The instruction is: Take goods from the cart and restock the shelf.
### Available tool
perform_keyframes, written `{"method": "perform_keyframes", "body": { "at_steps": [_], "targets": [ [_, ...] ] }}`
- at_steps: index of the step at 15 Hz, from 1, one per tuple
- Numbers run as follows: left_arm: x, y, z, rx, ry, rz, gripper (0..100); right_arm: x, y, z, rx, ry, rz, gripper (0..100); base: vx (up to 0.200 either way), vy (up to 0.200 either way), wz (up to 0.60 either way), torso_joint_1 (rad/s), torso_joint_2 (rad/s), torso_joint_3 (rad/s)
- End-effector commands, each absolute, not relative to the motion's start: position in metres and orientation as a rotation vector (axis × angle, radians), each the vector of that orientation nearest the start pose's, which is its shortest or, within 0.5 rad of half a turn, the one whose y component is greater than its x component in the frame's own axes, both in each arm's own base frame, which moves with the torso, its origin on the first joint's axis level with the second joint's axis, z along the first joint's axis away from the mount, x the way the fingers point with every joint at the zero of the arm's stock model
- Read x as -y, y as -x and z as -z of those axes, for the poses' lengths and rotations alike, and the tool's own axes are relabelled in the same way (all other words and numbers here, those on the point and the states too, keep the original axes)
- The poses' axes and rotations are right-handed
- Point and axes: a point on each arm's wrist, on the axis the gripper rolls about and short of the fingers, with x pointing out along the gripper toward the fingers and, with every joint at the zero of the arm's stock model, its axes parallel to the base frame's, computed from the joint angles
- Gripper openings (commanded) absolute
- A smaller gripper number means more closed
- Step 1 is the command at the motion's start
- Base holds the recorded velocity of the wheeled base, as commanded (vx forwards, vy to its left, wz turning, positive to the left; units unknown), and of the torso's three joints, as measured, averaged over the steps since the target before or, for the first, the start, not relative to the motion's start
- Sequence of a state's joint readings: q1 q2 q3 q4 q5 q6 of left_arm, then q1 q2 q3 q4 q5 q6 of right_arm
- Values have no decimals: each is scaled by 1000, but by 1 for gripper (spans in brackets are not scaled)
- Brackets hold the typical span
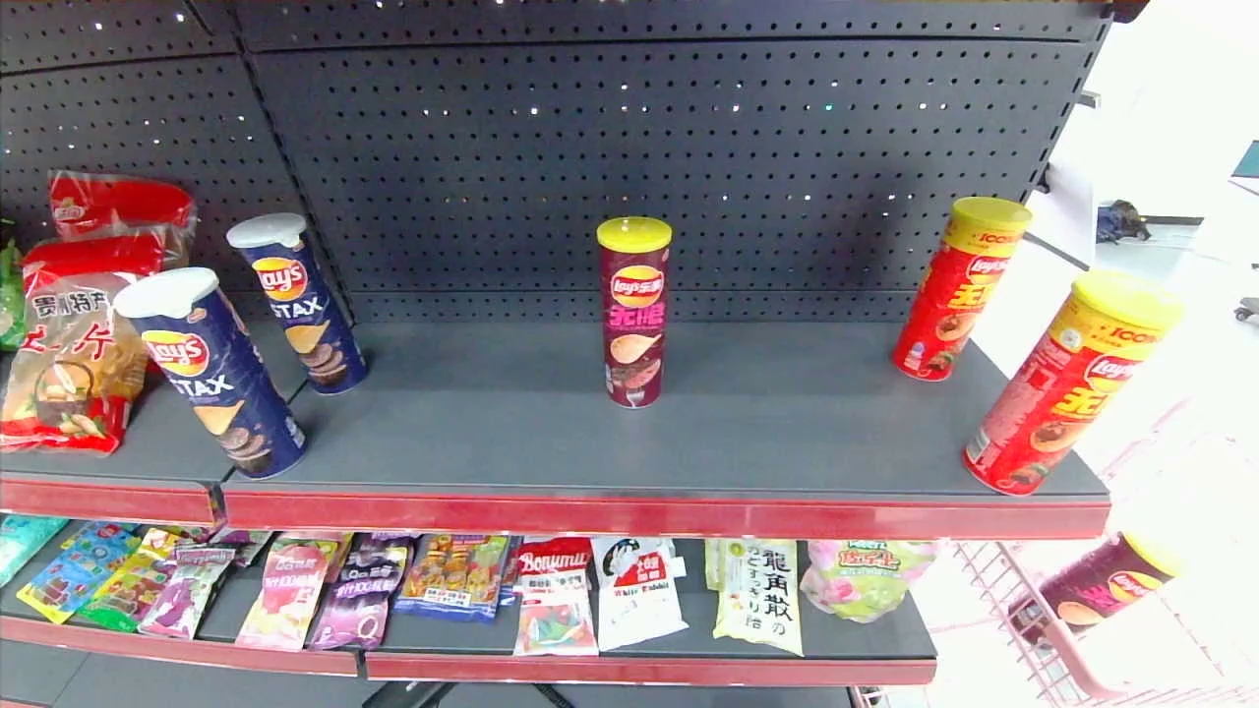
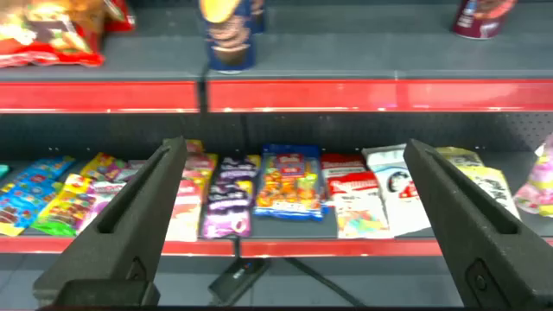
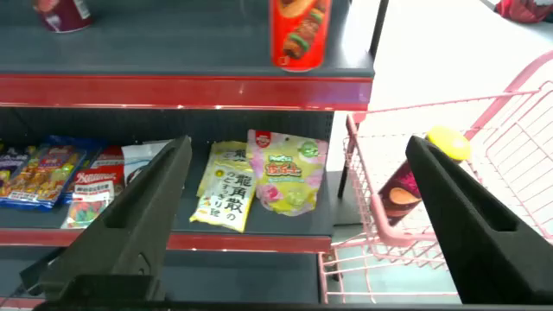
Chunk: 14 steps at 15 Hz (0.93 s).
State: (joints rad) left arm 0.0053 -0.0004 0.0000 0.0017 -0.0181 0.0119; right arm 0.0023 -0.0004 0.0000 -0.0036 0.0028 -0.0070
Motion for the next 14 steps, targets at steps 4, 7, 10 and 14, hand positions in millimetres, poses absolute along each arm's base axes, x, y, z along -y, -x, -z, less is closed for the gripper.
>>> {"method": "perform_keyframes", "body": {
  "at_steps": [4,7,10,14],
  "targets": [
    [1,23,-75,-1,-12,12,100,0,23,-76,5,8,-6,100,0,-200,0,0,1,2],
    [1,23,-75,-1,-12,12,100,0,23,-76,5,8,-5,100,0,-200,0,1,2,4],
    [1,23,-75,-1,-12,12,100,0,23,-76,5,6,-6,100,0,0,0,0,0,0],
    [1,23,-75,-1,-12,12,100,0,23,-76,5,8,-6,100,0,0,-450,2,1,2]
  ]
}}
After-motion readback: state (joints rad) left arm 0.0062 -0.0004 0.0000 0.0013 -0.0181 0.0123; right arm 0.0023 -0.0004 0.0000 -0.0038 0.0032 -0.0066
